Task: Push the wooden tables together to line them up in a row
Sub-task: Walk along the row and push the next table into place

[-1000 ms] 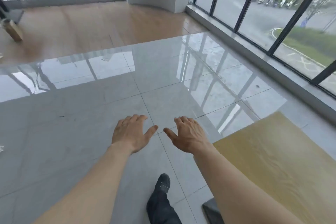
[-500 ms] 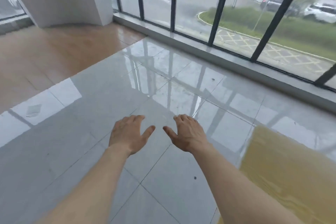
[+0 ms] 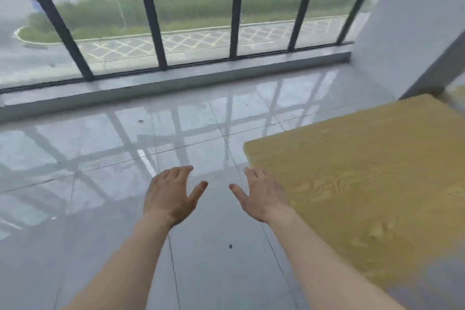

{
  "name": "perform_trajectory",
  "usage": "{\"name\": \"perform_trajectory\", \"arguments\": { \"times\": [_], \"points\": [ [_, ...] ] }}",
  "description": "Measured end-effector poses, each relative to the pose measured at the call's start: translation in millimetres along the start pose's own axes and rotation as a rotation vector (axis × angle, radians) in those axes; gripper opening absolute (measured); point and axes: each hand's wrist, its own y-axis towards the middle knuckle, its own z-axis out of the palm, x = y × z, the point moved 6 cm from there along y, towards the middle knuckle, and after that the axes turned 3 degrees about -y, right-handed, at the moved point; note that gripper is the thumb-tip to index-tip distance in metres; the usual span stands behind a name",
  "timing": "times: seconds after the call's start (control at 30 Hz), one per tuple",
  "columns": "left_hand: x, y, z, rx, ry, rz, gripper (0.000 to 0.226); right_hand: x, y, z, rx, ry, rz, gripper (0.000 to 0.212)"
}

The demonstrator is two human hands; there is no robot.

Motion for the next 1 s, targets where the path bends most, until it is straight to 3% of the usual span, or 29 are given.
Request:
{"name": "perform_trajectory", "arguments": {
  "times": [0.17, 0.43, 0.73, 1.0],
  "points": [
    [-96, 59, 39, 0.103, 0.046, 0.347, 0.073, -93, -24, 8, -0.092, 0.075, 0.33, 0.073],
    [-220, 84, 128, 0.222, 0.089, 0.8, 0.076, -200, -81, 58, -0.166, 0.204, 0.753, 0.077],
    [-229, 99, 227, 0.376, 0.123, 1.09, 0.077, -201, -92, 149, -0.277, 0.231, 1.027, 0.082],
    [-220, 145, 286, 0.348, 0.092, 1.325, 0.074, -193, -51, 210, -0.419, 0.139, 1.203, 0.083]
  ]
}}
